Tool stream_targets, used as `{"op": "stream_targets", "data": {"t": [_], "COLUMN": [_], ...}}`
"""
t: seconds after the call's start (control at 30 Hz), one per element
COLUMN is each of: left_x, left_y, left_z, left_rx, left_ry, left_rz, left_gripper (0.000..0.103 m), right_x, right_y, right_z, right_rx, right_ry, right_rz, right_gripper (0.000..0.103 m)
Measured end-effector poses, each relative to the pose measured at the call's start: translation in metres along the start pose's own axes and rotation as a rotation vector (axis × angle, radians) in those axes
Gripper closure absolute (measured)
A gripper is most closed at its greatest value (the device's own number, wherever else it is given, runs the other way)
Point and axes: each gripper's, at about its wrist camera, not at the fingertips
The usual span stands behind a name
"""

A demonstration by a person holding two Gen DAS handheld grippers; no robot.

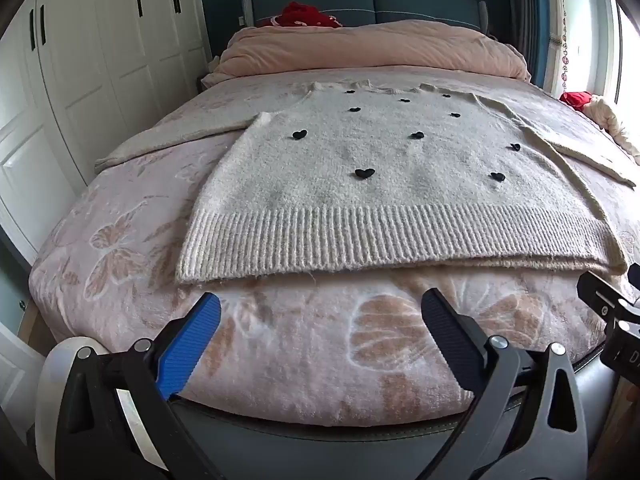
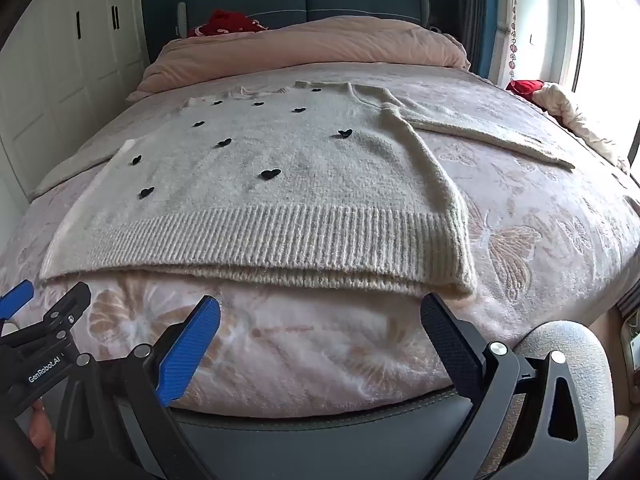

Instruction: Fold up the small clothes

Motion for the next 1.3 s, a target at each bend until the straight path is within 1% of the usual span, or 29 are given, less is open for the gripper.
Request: {"op": "stream_targets", "data": {"t": [0.1, 0.17, 0.2, 0.23, 0.3, 0.5, 1.3], "left_x": [0.001, -0.002, 0.001, -0.001, -0.002, -0.004, -0.01], "left_y": [0.004, -0.003, -0.001, -0.004, -0.004, -0.006, -0.007], "left_z": [0.001, -0.001, 0.002, -0.001, 0.0, 0.003, 0.005], "left_rx": [-0.001, -0.022, -0.011, -0.017, -0.023, -0.031, -0.032], "left_ry": [0.001, 0.015, 0.007, 0.018, 0.016, 0.017, 0.035], "left_rz": [0.007, -0.01, -0.008, -0.011, -0.015, -0.017, -0.019], "left_gripper": [0.005, 0.005, 0.005, 0.005, 0.005, 0.005, 0.005], "right_x": [0.0, 0.0, 0.0, -0.001, -0.005, -0.004, -0.004], "right_y": [0.001, 0.002, 0.002, 0.002, -0.002, 0.001, 0.0], "right_z": [0.0, 0.0, 0.001, 0.001, 0.004, 0.004, 0.004], "right_rx": [-0.002, 0.0, 0.002, 0.004, 0.014, 0.016, 0.013], "right_ry": [0.005, 0.009, 0.011, 0.014, 0.011, 0.01, 0.019], "right_rz": [0.0, -0.001, -0.001, -0.001, -0.005, -0.003, 0.0], "right_gripper": [0.005, 0.005, 0.005, 0.005, 0.005, 0.005, 0.005]}}
Point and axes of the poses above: each gripper's, at about its wrist camera, not at the fingertips, and x roughly against the way its jaws point, y to its left, z to its underside, and after that the axes turned 10 degrees about -x, right-handed
